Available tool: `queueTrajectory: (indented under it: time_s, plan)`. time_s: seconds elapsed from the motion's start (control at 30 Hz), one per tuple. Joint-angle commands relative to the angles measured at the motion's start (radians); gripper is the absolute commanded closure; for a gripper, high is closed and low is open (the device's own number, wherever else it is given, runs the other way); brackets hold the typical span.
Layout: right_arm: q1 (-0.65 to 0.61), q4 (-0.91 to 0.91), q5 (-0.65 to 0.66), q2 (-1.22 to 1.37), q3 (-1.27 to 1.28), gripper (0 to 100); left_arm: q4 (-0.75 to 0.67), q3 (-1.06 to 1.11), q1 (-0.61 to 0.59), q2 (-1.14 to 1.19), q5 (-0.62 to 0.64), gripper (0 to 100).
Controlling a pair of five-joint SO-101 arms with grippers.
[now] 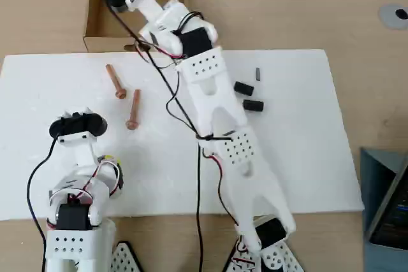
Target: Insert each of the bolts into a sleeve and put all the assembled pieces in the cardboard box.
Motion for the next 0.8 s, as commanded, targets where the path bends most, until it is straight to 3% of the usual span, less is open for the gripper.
queueTrajectory:
  time_s: [0.0,0.37,0.77]
  plan:
    - [0.041,0.091,0.005,-0.13,-0.05,83.5,-0.012,-0.006,-0.011,-0.01,0.003,100]
    - [0.09,0.433,0.005,-0.209,-0.047,83.5,-0.012,-0.006,-0.011,-0.01,0.003,100]
    - [0.208,0.437,0.009,-0.217,0.018,83.5,-0.012,-0.006,-0.011,-0.01,0.003,100]
